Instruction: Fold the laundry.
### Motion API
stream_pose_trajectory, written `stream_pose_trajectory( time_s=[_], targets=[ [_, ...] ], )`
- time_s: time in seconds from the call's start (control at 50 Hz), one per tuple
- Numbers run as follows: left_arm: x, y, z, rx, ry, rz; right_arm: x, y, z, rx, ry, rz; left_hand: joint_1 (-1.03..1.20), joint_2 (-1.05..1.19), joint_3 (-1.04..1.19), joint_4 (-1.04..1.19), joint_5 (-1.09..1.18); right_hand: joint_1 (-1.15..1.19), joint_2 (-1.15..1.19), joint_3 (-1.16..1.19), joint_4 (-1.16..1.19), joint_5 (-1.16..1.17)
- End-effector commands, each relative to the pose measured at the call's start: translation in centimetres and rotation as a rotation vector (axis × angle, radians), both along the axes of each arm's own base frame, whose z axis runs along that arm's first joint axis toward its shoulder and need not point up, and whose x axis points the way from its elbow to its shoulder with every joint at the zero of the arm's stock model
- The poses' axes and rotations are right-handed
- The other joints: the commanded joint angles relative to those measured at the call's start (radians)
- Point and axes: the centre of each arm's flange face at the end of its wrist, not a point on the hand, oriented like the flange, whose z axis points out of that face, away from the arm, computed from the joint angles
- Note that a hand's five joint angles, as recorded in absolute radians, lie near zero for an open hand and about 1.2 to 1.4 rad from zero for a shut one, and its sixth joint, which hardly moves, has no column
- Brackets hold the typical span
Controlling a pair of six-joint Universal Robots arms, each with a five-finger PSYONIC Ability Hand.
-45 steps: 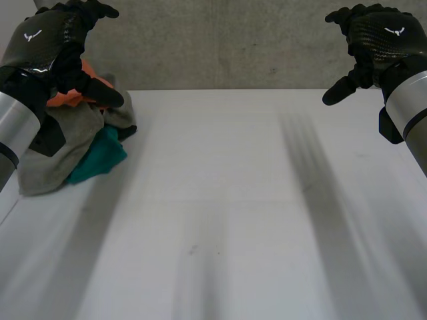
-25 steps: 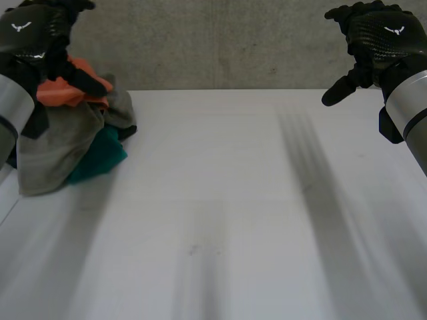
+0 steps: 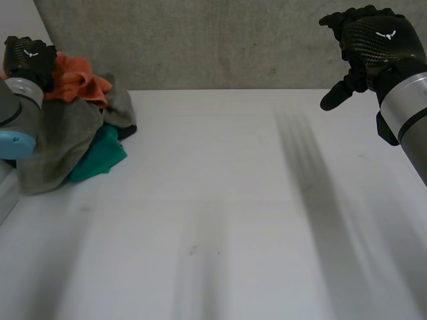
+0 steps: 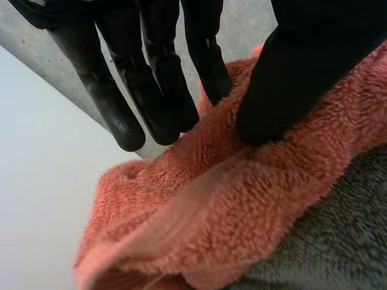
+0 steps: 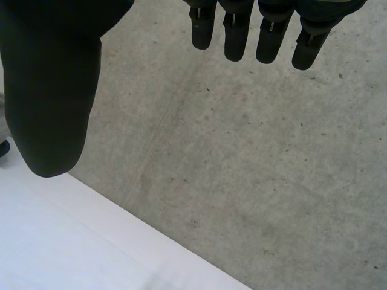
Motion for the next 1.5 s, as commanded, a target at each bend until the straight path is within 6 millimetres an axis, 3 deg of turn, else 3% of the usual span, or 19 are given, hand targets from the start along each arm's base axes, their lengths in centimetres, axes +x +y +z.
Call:
stream_pose_trajectory(
  time_s=[0.02, 0.14, 0.24, 0.36, 0.44, 0.5, 0.58, 0.6, 0.74, 0.76, 0.84, 0.9, 0.96, 1.06, 1.12, 1.22, 1.28, 1.38, 1.5],
  targets=[
    [-4.0, 3.3, 5.8, -0.103, 0.047, -0.09, -0.1, -0.2, 0.0, -0.012, 0.019, -0.007, 0.281, 0.239, 0.246, 0.235, 0.283, -0.047, -0.039, -0.03, -0.026, -0.045],
    [-7.7, 9.6, 12.9, -0.212, 0.172, -0.234, -0.3, -0.3, 0.2, -0.016, 0.017, -0.014, 0.281, 0.239, 0.246, 0.235, 0.283, -0.047, -0.039, -0.03, -0.026, -0.045],
    [-11.0, 16.7, 18.4, -0.269, 0.371, -0.431, -0.4, -0.4, 0.4, -0.021, 0.014, -0.016, 0.281, 0.239, 0.246, 0.235, 0.283, -0.047, -0.039, -0.03, -0.026, -0.045],
    [-13.2, 21.1, 19.8, -0.239, 0.506, -0.586, -0.5, -0.5, 0.5, -0.027, 0.011, -0.024, 0.281, 0.239, 0.246, 0.235, 0.283, -0.047, -0.039, -0.03, -0.026, -0.045],
    [-15.1, 22.9, 18.8, -0.168, 0.569, -0.668, -1.0, -0.9, 0.7, -0.032, 0.008, -0.047, 0.281, 0.239, 0.246, 0.235, 0.283, -0.047, -0.039, -0.03, -0.026, -0.045],
    [-17.5, 23.5, 16.2, -0.079, 0.566, -0.713, -1.6, -1.4, 0.9, -0.036, 0.007, -0.067, 0.281, 0.239, 0.246, 0.235, 0.283, -0.047, -0.039, -0.03, -0.026, -0.045],
    [-20.6, 23.2, 10.0, 0.091, 0.517, -0.727, -2.4, -2.1, 1.2, -0.047, 0.005, -0.093, 0.281, 0.239, 0.246, 0.235, 0.283, -0.047, -0.039, -0.03, -0.026, -0.045],
    [-21.7, 23.1, 6.7, 0.178, 0.477, -0.714, -2.7, -2.4, 1.3, -0.05, 0.004, -0.103, 0.281, 0.239, 0.246, 0.235, 0.283, -0.047, -0.039, -0.03, -0.026, -0.045],
    [-23.7, 23.6, -3.7, 0.431, 0.263, -0.665, -3.1, -3.7, 0.2, -0.011, 0.029, -0.12, 0.281, 0.239, 0.246, 0.235, 0.283, -0.047, -0.039, -0.03, -0.026, -0.045],
    [-24.3, 24.7, -5.5, 0.485, 0.222, -0.675, -3.0, -4.0, -0.4, 0.011, 0.047, -0.121, 0.148, 0.105, 0.112, 0.102, 0.149, -0.047, -0.039, -0.03, -0.026, -0.045],
    [-24.8, 26.1, -6.5, 0.536, 0.197, -0.692, -2.7, -4.1, -1.5, 0.085, 0.125, -0.097, -0.665, -0.707, -0.7, -0.711, -0.663, -0.047, -0.039, -0.03, -0.026, -0.045],
    [-24.7, 26.3, -5.9, 0.528, 0.205, -0.694, -2.4, -3.9, -2.4, 0.145, 0.188, -0.072, -0.804, -0.847, -0.84, -0.85, -0.803, -0.047, -0.039, -0.03, -0.026, -0.045],
    [-23.7, 26.4, -2.6, 0.473, 0.256, -0.681, -2.4, -3.7, -3.5, 0.217, 0.267, -0.062, -0.849, -0.891, -0.884, -0.895, -0.847, -0.047, -0.039, -0.03, -0.026, -0.045],
    [-19.1, 24.2, 1.3, 0.4, 0.393, -0.555, -2.6, -2.3, -5.2, 0.35, 0.33, -0.045, -0.846, -0.888, -0.881, -0.892, -0.844, -0.047, -0.039, -0.03, -0.026, -0.045],
    [-17.7, 23.5, 1.6, 0.396, 0.423, -0.526, -2.9, -1.3, -7.1, 0.437, 0.358, -0.034, -0.834, -0.877, -0.87, -0.88, -0.833, -0.047, -0.039, -0.03, -0.026, -0.045],
    [-15.9, 22.4, -0.1, 0.459, 0.413, -0.517, -3.0, 1.0, -11.3, 0.516, 0.378, -0.01, -0.729, -0.771, -0.764, -0.775, -0.727, -0.047, -0.039, -0.03, -0.026, -0.045],
    [-15.5, 21.6, -1.6, 0.508, 0.401, -0.537, -2.9, 2.3, -12.0, 0.475, 0.375, -0.011, -0.723, -0.765, -0.758, -0.769, -0.721, 0.019, 0.027, 0.036, 0.039, 0.021],
    [-15.7, 19.5, -7.1, 0.632, 0.339, -0.59, -2.3, 4.5, -14.2, 0.381, 0.372, 0.012, -0.723, -0.765, -0.758, -0.769, -0.721, 0.14, 0.147, 0.157, 0.16, 0.141],
    [-16.4, 17.8, -8.8, 0.598, 0.211, -0.648, -1.1, 5.8, -15.7, 0.339, 0.364, 0.06, -0.723, -0.765, -0.758, -0.769, -0.721, 0.187, 0.194, 0.204, 0.207, 0.189]
  ],
)
